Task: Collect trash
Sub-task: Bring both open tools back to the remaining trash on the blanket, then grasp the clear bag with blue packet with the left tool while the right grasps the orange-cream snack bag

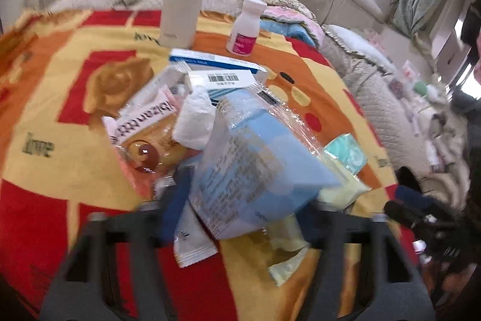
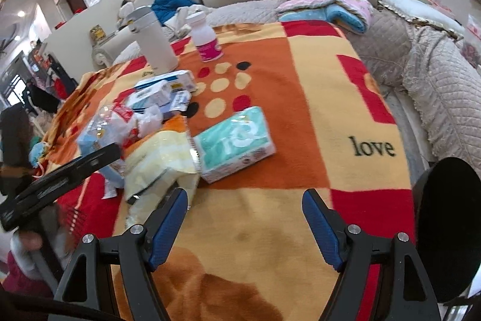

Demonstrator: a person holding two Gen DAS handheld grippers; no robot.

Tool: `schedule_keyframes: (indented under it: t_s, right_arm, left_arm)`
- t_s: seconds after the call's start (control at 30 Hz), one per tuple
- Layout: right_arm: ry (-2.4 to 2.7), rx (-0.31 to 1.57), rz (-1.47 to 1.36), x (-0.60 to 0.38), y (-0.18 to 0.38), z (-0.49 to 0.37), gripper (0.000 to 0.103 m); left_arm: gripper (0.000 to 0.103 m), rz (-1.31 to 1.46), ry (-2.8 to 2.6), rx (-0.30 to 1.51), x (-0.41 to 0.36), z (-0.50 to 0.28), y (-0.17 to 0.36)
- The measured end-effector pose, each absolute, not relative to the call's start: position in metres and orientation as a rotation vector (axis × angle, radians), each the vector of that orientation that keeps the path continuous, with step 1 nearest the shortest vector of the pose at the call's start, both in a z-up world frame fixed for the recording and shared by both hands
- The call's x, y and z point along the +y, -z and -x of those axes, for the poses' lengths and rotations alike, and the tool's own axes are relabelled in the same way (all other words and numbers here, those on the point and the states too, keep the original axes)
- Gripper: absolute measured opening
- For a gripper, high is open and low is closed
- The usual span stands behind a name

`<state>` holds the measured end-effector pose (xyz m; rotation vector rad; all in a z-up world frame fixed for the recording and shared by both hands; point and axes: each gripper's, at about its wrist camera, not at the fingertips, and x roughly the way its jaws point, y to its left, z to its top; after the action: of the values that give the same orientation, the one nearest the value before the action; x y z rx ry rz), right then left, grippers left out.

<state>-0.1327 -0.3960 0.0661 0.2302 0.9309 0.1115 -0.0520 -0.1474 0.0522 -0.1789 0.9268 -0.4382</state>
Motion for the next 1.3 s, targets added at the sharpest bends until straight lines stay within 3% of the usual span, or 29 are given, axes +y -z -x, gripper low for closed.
schedule_keyframes:
  t_s: [0.13, 0.23, 0.5, 0.83, 1.0, 1.1, 1.3]
  right_arm:
    - [-0.154, 0.93, -0.227, -0.384, -0.067, 0.125, 0.077]
    - [-0.176, 0.922, -0.22, -0.374, -0.07, 0.115, 0.077]
    - [0.008, 0.853, -0.069, -0.363, -0.075, 0.07, 0.076]
    - [-0.203, 1.025, -0.022, -0.321, -0.044, 0.094, 0.075]
    - [-0.268, 1.014, -0.127, -0.324, -0.056, 0.108, 0.076]
    - [-0.317, 1.016, -0.261, -0.327, -0.06, 0.107, 0.083]
    - [-0.338, 1.045, -0.39, -0.288, -0.054, 0.093, 0.087]
  left_arm:
    - [0.023, 0.234, 0.454, 0.934, -0.132, 0.051, -0.063]
    - [0.021, 0.273, 0.479, 0.921, -0.118, 0.056, -0.077]
    - [0.021, 0.265, 0.468, 0.831, -0.088, 0.076, -0.113]
    - [0.021, 0.275, 0.426, 0.849, -0.073, 0.074, -0.104]
    - [0.021, 0.239, 0.414, 0.837, -0.072, 0.08, -0.104]
    - [0.021, 0.23, 0.4, 0.833, -0.068, 0.083, -0.103]
    - [0.021, 0.242, 0.358, 0.815, -0.053, 0.085, -0.104]
